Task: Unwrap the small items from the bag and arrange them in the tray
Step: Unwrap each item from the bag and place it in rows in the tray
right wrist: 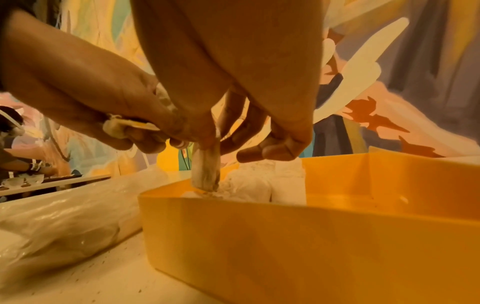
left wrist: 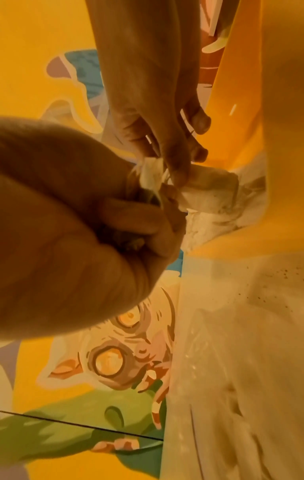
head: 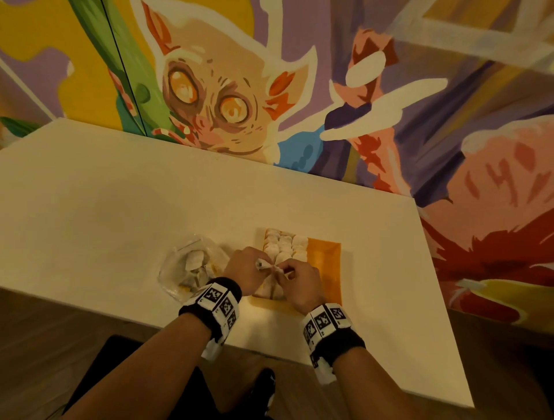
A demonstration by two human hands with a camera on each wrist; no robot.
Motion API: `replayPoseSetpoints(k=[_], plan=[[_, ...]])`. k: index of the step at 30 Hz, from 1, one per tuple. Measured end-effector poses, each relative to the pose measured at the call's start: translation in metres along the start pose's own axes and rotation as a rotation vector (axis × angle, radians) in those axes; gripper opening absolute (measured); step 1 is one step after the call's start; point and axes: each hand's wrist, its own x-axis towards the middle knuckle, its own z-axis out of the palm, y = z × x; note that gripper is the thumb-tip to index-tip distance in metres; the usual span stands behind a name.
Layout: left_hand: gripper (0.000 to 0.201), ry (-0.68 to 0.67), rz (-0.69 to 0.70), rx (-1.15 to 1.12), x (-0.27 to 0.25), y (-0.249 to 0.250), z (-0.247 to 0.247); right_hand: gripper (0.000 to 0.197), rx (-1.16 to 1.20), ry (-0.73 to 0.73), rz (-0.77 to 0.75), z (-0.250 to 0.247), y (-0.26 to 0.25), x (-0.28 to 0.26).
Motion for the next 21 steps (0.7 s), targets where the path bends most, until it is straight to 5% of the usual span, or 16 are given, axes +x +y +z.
replayPoseSetpoints(k=[7,13,21], plan=[[0.009,0.061,-0.033,-0.157,0.015,0.007,-0.001,0.008,0.211,0.047,0.022,-0.003,0.004,0.002],[0.007,0.122,-0.087,-0.338,0.020,0.010,0.000,0.025,0.109,0.075,0.024,-0.007,0.006,0.006],[0.009,0.155,-0.134,-0.382,0.026,0.003,0.009,0.018,0.049,0.008,0.164,-0.019,0.011,0.018]])
